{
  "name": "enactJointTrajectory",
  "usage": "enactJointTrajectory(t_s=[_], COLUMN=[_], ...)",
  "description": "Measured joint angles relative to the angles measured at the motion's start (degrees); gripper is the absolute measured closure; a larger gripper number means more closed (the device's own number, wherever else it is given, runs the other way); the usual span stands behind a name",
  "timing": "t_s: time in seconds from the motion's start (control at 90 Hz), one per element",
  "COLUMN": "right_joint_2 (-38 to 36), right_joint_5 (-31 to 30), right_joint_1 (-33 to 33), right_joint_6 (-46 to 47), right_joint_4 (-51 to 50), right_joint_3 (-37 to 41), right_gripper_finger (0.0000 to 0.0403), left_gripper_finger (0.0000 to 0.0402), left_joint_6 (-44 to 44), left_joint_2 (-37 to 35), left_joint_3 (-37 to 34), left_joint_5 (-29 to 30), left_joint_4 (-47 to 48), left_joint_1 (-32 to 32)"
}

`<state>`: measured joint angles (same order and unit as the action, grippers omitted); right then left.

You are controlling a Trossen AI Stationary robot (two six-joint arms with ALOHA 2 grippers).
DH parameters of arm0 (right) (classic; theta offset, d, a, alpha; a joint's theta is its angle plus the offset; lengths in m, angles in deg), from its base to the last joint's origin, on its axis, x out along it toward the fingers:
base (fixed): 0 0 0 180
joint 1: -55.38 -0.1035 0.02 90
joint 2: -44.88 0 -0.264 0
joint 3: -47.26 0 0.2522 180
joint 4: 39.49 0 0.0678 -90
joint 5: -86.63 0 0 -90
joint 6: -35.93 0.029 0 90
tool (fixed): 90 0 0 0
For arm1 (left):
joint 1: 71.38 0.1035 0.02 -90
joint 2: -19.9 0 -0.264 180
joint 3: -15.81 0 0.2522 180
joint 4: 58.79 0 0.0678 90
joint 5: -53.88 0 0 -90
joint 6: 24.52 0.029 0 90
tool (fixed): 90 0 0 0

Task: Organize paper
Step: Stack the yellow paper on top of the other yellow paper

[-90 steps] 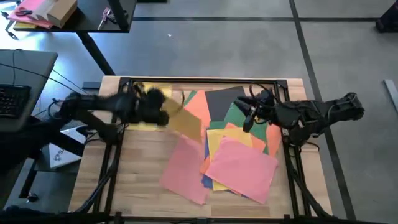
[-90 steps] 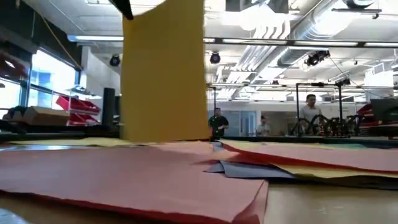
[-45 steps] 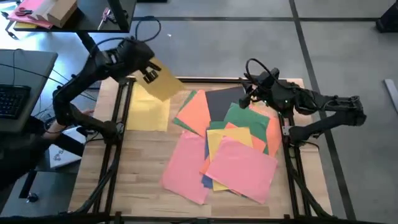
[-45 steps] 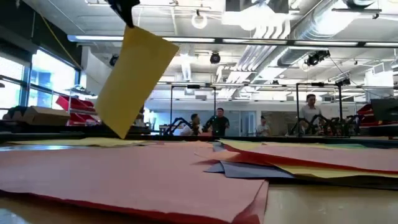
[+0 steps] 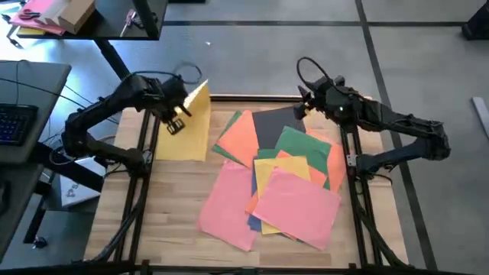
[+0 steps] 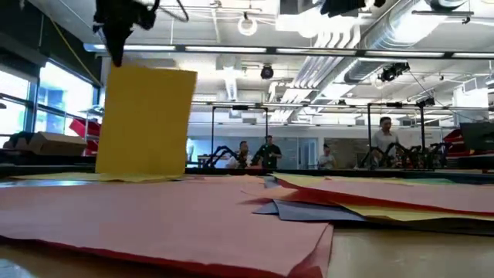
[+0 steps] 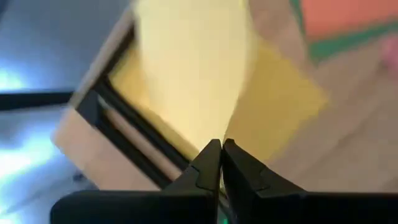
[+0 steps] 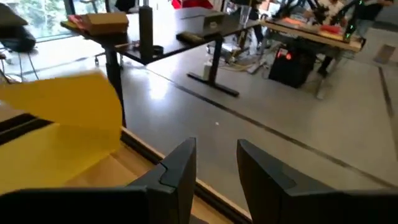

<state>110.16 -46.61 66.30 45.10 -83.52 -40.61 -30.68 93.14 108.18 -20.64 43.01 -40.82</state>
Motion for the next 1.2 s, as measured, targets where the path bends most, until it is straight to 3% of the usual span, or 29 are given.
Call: enactJointTrajectory(t_s=[0.233, 0.444, 0.633, 0.8, 1.022, 1.2], right_joint_2=[-0.02, 0.0, 0.02, 0.02, 0.02, 0.02], right_joint_5=[1.7, 1.86, 1.91, 1.92, 2.93, 5.14], right_joint_1=[5.18, 7.85, 9.55, 9.77, 9.75, 9.75], right_joint_6=[1.12, 1.3, 1.3, 1.08, 1.36, 1.46], right_joint_4=[2.43, 2.29, 2.21, 1.81, -0.61, -0.8], right_joint_3=[0.0, 0.0, 0.0, 0.0, 0.0, 0.0], right_gripper_finger=[0.0304, 0.0304, 0.0304, 0.0304, 0.0304, 0.0304], left_gripper_finger=[0.0402, 0.0402, 0.0402, 0.0402, 0.0402, 0.0402], left_joint_6=[3.54, 4.37, 5.79, 6.29, 7.16, 7.91], left_joint_2=[-1.38, -1.27, -1.3, -1.27, -1.25, -1.25], left_joint_3=[-15.03, -18.53, -19.0, -24.13, -30.83, -31.38], left_joint_5=[-9.79, -17.18, -16.64, -16.05, -4.93, -3.69], left_joint_4=[-11.36, -7.15, -4.98, -4.19, -10.74, -11.4], left_joint_1=[-0.42, -0.72, -0.57, -0.57, -0.57, -0.57])
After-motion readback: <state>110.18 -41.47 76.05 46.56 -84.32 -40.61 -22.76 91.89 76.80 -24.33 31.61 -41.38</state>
